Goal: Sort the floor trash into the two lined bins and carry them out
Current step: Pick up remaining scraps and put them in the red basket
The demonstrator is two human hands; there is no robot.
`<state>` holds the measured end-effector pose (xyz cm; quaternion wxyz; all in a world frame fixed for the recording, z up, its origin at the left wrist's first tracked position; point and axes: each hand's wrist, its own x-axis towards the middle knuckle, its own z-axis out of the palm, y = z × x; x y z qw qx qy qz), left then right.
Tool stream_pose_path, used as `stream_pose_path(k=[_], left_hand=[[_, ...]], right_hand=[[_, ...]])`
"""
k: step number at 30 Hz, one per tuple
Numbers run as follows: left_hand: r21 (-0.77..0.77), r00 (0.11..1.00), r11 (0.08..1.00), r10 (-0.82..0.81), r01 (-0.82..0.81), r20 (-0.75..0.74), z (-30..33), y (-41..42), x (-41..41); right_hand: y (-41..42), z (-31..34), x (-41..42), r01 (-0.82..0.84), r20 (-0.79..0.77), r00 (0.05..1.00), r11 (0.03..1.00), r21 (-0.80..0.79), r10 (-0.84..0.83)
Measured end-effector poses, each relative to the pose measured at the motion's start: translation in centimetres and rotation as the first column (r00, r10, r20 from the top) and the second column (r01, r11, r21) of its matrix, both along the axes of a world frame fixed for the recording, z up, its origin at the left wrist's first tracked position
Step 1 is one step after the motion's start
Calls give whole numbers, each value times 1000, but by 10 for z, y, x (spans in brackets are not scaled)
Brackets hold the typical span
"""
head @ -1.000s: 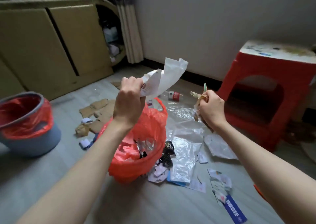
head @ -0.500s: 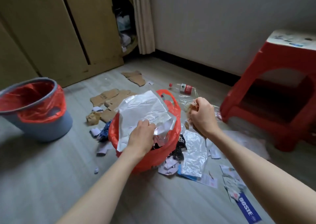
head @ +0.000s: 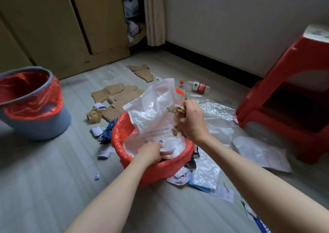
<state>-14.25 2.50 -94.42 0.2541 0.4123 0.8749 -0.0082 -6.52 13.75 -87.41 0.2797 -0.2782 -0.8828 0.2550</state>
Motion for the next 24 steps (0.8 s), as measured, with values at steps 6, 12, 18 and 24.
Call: stream_pose_path(k=[6,12,18,24], left_hand=[[-6,962,1000,-19,21,274,29,-8,-21],[-13,988,996,-80,83,130,59,-30,-41],[448,955,893,167,-42,-243,80,-14,-47],[201,958,974,-49,109,-281,39,11,-56]], right_hand=[[0,-33,-26,33,143,990,982,-185,-7],[-5,-51,-37,-47,217,967,929,-366,135],[5,-45,-31,-128,353,914,967,-222,202],[8,-41,-11,-245,525,838,963,117,149]])
